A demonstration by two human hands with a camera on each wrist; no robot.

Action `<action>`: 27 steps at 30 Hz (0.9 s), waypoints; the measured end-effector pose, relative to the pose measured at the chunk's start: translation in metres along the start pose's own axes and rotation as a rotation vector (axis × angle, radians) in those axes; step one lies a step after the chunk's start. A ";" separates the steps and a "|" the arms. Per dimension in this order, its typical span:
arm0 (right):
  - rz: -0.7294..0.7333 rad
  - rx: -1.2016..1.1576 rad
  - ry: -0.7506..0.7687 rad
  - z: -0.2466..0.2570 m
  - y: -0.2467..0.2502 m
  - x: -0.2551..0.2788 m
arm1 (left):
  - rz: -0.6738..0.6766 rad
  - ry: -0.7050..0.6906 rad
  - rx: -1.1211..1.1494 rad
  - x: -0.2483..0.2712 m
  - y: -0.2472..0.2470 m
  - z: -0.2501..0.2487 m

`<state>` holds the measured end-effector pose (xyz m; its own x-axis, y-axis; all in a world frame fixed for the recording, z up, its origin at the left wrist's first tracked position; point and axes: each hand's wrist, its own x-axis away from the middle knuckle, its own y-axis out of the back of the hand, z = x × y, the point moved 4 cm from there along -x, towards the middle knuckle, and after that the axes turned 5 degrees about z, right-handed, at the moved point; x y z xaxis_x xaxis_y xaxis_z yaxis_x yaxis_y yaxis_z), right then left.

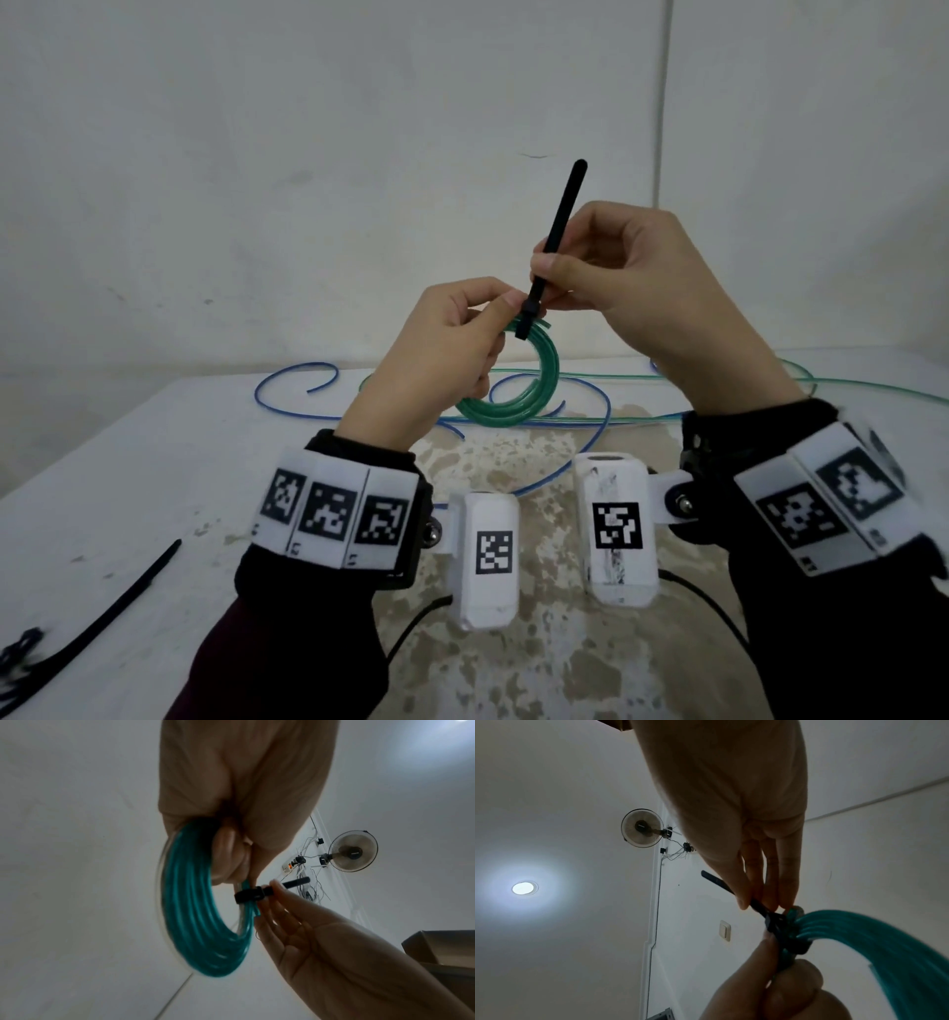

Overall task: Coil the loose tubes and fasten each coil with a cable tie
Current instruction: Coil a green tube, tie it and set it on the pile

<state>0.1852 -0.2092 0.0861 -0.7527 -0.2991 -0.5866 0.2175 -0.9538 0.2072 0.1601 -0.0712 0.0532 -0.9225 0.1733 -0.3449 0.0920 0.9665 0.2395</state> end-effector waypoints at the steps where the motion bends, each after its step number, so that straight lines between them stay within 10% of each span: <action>1: -0.005 -0.009 0.001 0.000 0.001 0.000 | -0.006 -0.009 -0.006 0.000 -0.001 -0.001; 16: -0.109 -0.028 -0.007 -0.009 0.001 -0.001 | -0.104 -0.194 -0.190 0.004 -0.005 -0.019; 27: 0.108 0.030 -0.291 -0.010 0.020 0.036 | -0.048 -0.061 0.371 -0.006 -0.026 0.000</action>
<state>0.1693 -0.2394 0.0612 -0.8735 -0.3736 -0.3123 0.2906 -0.9146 0.2813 0.1635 -0.0976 0.0487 -0.9061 0.1259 -0.4039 0.1888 0.9747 -0.1195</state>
